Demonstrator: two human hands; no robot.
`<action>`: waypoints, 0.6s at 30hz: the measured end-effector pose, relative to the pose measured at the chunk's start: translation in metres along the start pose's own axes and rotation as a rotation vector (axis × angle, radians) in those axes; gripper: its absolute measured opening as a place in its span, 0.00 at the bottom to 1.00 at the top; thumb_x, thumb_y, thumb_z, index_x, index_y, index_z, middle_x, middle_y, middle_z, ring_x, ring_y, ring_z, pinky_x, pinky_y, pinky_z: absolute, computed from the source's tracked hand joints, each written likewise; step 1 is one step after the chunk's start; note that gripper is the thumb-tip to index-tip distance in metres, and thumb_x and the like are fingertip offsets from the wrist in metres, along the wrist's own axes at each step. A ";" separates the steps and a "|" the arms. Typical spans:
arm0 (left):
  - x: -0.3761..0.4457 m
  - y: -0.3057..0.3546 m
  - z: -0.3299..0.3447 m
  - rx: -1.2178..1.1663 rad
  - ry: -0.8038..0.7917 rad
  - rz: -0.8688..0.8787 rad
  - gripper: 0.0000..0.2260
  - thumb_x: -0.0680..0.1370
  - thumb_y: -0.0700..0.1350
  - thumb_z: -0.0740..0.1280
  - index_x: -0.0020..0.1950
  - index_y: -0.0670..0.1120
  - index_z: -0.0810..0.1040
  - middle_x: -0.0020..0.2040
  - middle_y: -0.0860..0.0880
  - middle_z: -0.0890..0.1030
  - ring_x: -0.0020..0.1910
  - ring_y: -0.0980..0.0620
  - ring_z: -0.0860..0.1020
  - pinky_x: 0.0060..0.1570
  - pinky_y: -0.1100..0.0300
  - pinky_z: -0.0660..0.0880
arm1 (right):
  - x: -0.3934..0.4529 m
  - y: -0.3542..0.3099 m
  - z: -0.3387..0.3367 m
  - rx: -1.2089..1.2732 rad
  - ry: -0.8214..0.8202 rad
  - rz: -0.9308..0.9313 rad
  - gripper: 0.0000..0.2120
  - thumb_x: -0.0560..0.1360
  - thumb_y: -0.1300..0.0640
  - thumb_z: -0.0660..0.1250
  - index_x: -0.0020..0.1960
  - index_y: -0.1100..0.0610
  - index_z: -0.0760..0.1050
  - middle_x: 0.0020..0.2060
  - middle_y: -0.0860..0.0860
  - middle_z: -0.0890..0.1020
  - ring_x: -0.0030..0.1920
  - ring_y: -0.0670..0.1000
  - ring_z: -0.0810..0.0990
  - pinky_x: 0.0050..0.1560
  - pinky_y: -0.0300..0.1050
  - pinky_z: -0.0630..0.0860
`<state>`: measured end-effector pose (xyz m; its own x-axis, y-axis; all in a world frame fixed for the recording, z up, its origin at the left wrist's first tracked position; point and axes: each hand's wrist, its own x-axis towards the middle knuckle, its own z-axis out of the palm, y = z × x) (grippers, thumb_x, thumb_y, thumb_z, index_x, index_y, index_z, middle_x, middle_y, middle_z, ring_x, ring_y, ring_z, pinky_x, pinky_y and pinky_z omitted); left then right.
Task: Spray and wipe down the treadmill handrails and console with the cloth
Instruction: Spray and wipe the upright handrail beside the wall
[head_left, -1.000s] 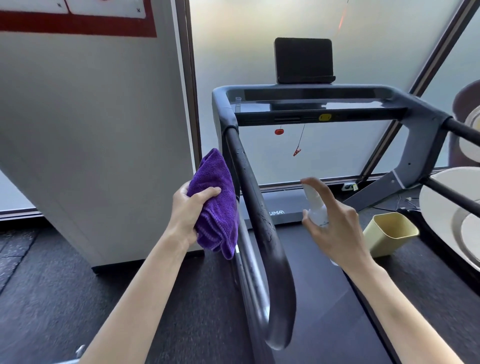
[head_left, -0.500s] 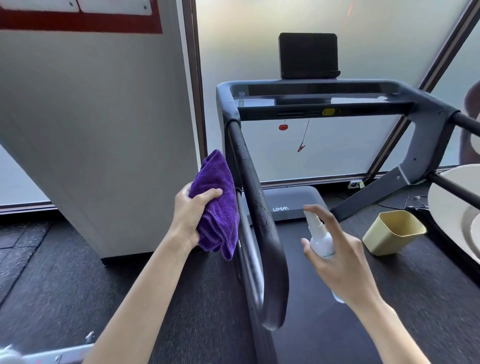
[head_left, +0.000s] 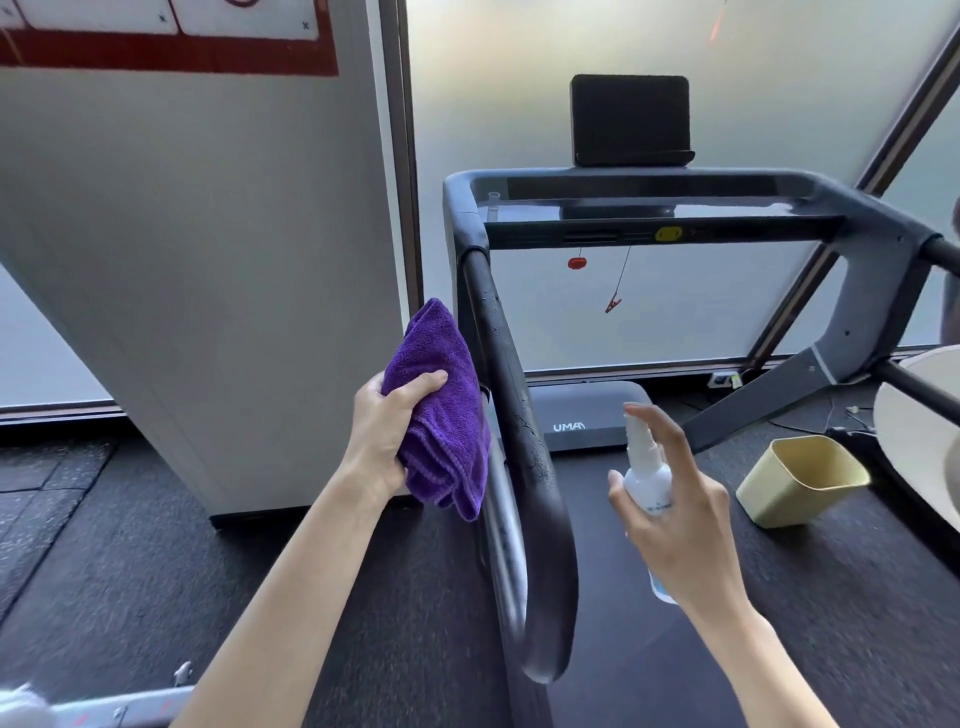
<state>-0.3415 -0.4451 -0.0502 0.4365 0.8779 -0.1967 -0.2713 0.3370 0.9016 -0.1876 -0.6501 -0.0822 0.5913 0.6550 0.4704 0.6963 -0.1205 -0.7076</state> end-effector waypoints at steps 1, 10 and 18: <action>0.003 0.003 0.001 0.001 0.002 0.004 0.08 0.73 0.39 0.72 0.51 0.41 0.80 0.39 0.45 0.85 0.36 0.49 0.84 0.31 0.60 0.78 | 0.002 0.000 0.001 0.008 0.003 0.008 0.33 0.72 0.63 0.70 0.66 0.33 0.66 0.25 0.54 0.73 0.26 0.55 0.74 0.31 0.45 0.76; 0.086 0.032 0.053 0.066 0.116 0.123 0.08 0.71 0.39 0.74 0.46 0.47 0.78 0.40 0.47 0.82 0.38 0.49 0.80 0.40 0.58 0.80 | 0.040 0.000 0.017 0.021 0.008 0.014 0.37 0.72 0.63 0.71 0.64 0.26 0.63 0.24 0.53 0.73 0.25 0.55 0.75 0.25 0.44 0.75; 0.120 0.005 0.071 0.043 -0.107 -0.073 0.16 0.69 0.49 0.75 0.56 0.49 0.81 0.57 0.43 0.81 0.51 0.46 0.81 0.48 0.57 0.78 | 0.064 0.006 0.032 0.031 0.015 0.039 0.35 0.73 0.62 0.71 0.65 0.27 0.63 0.25 0.55 0.74 0.26 0.57 0.76 0.30 0.49 0.78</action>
<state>-0.2297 -0.3625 -0.0417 0.5437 0.8094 -0.2221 -0.1998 0.3818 0.9024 -0.1585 -0.5851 -0.0730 0.6238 0.6389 0.4502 0.6602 -0.1223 -0.7411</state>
